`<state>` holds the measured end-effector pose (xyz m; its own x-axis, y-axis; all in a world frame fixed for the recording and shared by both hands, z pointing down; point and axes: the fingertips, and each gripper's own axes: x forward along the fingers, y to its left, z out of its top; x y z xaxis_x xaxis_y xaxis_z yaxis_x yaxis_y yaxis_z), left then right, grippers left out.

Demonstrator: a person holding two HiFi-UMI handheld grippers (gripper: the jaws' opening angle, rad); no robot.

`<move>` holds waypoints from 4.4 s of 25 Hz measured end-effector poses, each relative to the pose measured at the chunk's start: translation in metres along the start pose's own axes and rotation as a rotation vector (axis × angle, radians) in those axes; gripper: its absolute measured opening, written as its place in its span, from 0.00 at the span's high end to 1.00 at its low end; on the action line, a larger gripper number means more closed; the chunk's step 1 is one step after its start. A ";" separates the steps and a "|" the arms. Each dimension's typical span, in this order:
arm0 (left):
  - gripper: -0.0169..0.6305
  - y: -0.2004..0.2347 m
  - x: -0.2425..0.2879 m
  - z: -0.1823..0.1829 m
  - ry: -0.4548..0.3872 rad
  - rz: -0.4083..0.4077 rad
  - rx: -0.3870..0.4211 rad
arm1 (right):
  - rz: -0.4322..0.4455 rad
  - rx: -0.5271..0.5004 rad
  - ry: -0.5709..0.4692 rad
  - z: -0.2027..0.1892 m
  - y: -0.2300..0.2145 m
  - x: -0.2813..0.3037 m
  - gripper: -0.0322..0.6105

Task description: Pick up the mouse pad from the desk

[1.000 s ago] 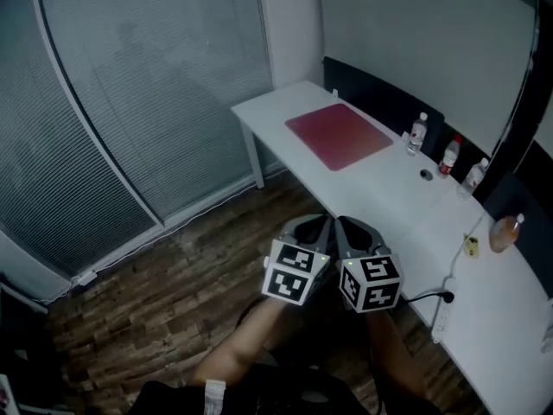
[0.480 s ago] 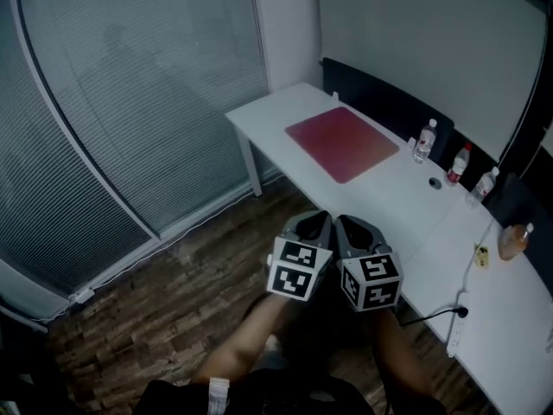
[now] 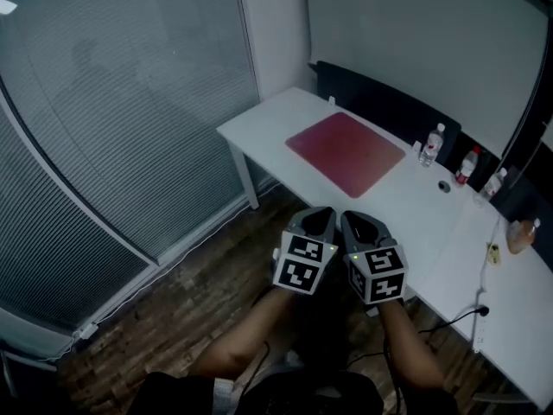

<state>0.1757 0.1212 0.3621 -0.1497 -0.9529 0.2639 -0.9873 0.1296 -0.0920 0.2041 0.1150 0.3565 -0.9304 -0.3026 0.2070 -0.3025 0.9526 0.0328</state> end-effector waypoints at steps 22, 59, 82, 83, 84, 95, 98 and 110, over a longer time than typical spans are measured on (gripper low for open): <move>0.97 0.075 0.056 -0.011 -0.004 -0.033 -0.018 | -0.059 0.031 0.007 0.002 -0.021 0.086 0.94; 0.97 0.191 0.290 0.030 0.023 -0.002 0.021 | -0.017 0.089 0.008 0.019 -0.186 0.295 0.94; 0.97 0.328 0.377 0.011 0.026 -0.304 0.063 | -0.332 0.152 0.043 0.027 -0.190 0.444 0.94; 0.97 0.328 0.381 0.012 0.026 -0.322 0.067 | -0.350 0.156 0.045 0.028 -0.193 0.446 0.94; 0.97 0.328 0.385 0.012 0.027 -0.341 0.070 | -0.371 0.161 0.046 0.028 -0.196 0.446 0.94; 0.97 0.304 0.415 -0.004 0.043 -0.496 0.086 | -0.528 0.232 0.064 0.001 -0.219 0.437 0.94; 0.97 0.290 0.428 -0.013 0.046 -0.520 0.083 | -0.549 0.242 0.076 -0.013 -0.232 0.433 0.94; 0.97 0.231 0.484 -0.016 0.113 -0.531 0.110 | -0.553 0.303 0.063 -0.036 -0.310 0.406 0.94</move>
<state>-0.1257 -0.3054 0.4838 0.3567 -0.8432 0.4023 -0.9181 -0.3961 -0.0162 -0.0721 -0.3021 0.4659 -0.6085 -0.7362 0.2962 -0.7888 0.6018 -0.1250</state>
